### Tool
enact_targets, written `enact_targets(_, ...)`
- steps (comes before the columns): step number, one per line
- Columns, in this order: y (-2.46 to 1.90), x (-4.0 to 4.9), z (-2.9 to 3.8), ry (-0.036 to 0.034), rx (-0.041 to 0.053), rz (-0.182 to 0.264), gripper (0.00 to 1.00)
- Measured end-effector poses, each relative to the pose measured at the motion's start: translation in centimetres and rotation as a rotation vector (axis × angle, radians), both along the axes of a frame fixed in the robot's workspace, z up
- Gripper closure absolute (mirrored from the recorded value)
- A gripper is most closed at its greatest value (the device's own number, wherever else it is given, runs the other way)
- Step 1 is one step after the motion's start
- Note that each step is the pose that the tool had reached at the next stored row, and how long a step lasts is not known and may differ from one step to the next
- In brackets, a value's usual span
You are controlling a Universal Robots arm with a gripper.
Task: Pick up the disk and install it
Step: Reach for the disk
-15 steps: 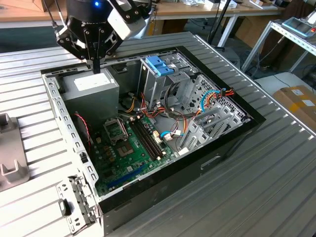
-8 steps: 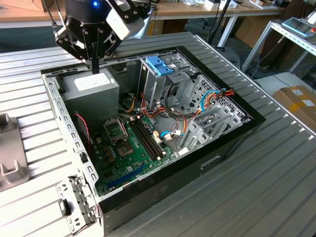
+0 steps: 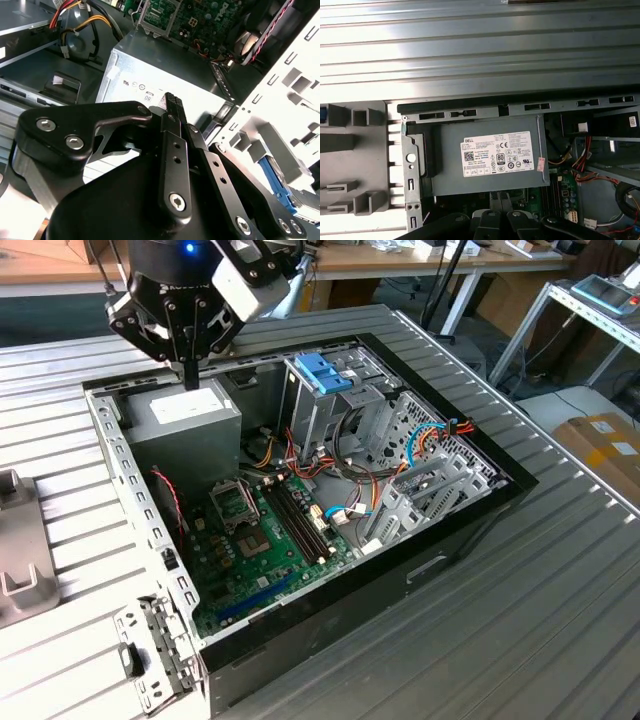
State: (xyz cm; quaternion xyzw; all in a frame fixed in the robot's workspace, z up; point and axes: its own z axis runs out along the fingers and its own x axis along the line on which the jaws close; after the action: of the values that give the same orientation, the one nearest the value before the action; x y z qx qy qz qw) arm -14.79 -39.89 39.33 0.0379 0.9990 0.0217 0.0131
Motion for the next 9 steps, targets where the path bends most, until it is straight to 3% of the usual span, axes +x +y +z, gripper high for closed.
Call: enact_targets(9, 0.0, -0.25, 0.0, 0.0, 0.0, 0.0, 0.9)
